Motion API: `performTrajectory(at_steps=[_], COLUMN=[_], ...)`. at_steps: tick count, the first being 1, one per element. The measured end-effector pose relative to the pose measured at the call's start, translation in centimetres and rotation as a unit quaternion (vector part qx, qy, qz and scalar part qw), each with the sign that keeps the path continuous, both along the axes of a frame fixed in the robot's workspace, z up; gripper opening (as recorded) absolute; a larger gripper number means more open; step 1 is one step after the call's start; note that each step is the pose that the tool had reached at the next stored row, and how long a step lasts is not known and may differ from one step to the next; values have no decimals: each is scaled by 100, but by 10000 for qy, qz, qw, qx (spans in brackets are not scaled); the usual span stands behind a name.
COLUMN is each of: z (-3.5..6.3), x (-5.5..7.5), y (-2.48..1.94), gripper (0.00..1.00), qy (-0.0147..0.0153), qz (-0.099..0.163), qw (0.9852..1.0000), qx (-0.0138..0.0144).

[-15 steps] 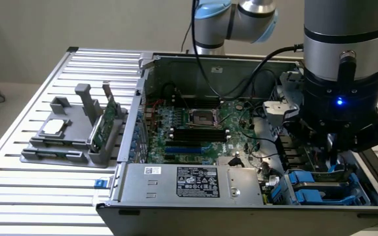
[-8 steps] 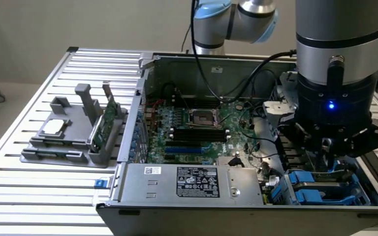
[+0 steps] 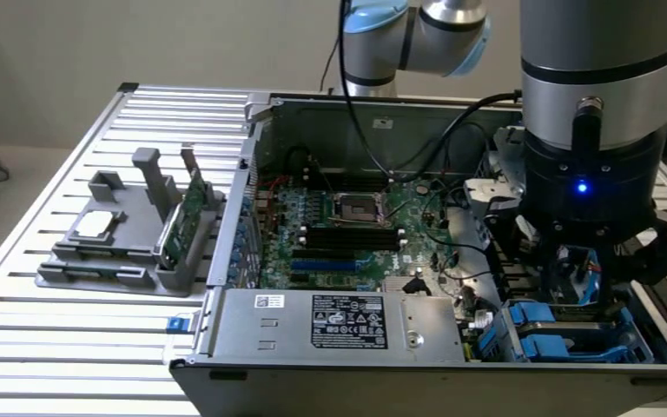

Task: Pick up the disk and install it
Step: 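Insert the disk into the insertion slot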

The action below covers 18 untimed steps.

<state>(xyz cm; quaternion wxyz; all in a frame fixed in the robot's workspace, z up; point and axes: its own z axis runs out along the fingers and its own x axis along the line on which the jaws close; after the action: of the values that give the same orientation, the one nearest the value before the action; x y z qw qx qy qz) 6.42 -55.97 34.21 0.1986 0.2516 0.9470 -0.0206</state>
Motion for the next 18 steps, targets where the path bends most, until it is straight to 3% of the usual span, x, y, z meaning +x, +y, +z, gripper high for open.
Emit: performTrajectory(at_steps=[5,12,18], z=[1,0,0], x=[33,179,263], y=[0,-3,-42], gripper=[49,49,49], qy=[0,12,34], qz=[-148,-185,-210], qw=[9999,9998,9998], qx=[-3,-3,-6])
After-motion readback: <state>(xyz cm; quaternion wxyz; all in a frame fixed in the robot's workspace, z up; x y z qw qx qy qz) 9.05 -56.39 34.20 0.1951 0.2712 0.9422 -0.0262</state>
